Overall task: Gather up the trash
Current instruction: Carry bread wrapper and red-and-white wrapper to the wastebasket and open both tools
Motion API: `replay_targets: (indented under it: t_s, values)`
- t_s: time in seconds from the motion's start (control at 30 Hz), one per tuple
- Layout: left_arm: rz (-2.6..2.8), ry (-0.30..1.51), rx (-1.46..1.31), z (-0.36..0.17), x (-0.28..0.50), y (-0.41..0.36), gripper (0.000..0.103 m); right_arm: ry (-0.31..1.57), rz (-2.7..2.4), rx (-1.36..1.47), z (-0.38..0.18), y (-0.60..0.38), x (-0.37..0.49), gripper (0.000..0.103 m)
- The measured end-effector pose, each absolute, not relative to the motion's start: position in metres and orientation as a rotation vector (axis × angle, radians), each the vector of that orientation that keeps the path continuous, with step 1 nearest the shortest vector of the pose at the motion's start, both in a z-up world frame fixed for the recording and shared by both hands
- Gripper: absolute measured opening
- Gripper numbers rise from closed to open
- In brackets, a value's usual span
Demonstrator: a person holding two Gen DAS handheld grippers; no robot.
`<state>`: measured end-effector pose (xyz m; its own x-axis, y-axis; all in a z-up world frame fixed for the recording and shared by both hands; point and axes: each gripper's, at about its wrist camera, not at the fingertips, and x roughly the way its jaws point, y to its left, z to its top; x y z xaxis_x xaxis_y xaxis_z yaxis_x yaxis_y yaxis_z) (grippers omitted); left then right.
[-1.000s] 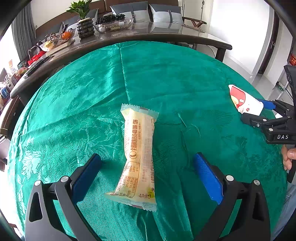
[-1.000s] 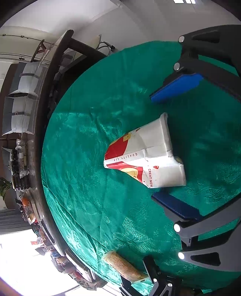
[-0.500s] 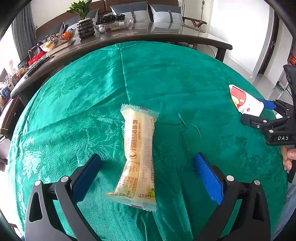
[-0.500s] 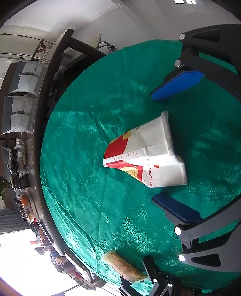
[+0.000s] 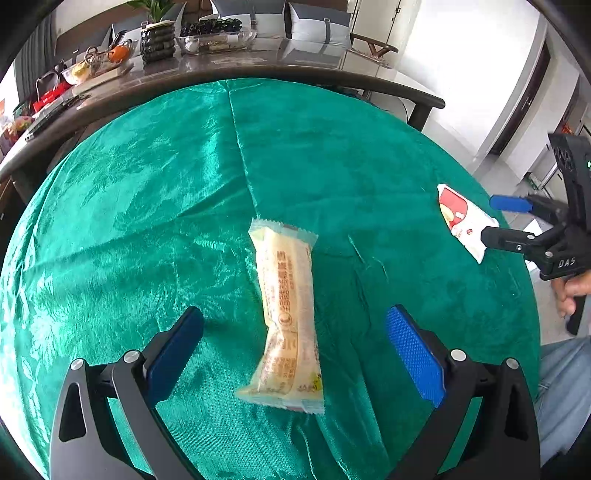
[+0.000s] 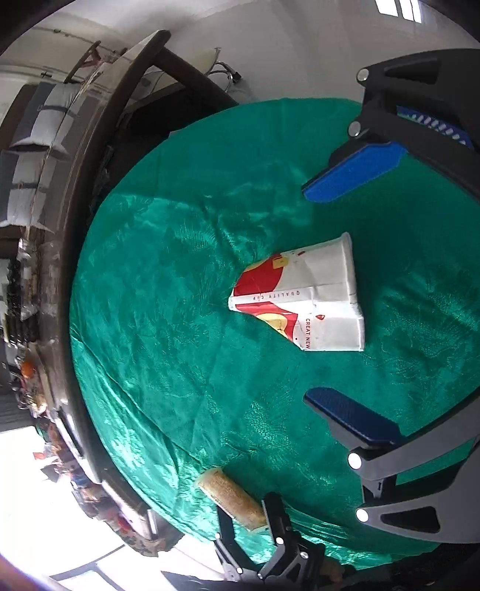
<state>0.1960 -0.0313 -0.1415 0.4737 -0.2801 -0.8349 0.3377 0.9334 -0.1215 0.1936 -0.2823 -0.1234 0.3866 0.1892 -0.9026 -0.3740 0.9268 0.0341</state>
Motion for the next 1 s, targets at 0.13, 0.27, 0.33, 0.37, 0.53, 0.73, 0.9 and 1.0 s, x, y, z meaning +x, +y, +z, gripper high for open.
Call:
replay_targets:
  t_s: [0.13, 0.27, 0.33, 0.37, 0.53, 0.73, 0.9, 1.0]
  values:
    - [-0.389, 1.017, 0.116, -0.142, 0.200, -0.041, 0.075, 1.216, 0.367, -0.189, -0.133, -0.282, 0.212, 0.089]
    - [-0.357, 1.009, 0.148, -0.141, 0.200, -0.041, 0.020, 1.231, 0.389, -0.112, -0.131, -0.291, 0.209, 0.032]
    - [-0.384, 1.018, 0.090, -0.136, 0.201, -0.036, 0.019, 1.191, 0.389, -0.065, -0.122, -0.302, 0.197, 0.031]
    - [-0.396, 1.011, 0.071, -0.132, 0.200, -0.037, 0.018, 1.173, 0.386, -0.040, -0.117, -0.309, 0.191, 0.030]
    - [-0.502, 0.966, 0.066, -0.108, 0.184, -0.073, 0.017, 1.092, 0.320, 0.097, -0.096, -0.370, 0.156, 0.030]
    - [-0.738, 0.947, 0.113, -0.083, 0.158, -0.186, 0.017, 1.087, 0.061, 0.212, -0.122, -0.490, 0.097, 0.030]
    - [-0.898, 0.995, 0.210, -0.094, 0.139, -0.311, 0.018, 1.141, -0.110, 0.343, -0.181, -0.577, 0.062, 0.030]
    - [-0.941, 1.037, 0.281, -0.114, 0.132, -0.378, 0.018, 1.170, -0.157, 0.417, -0.216, -0.609, 0.053, 0.030]
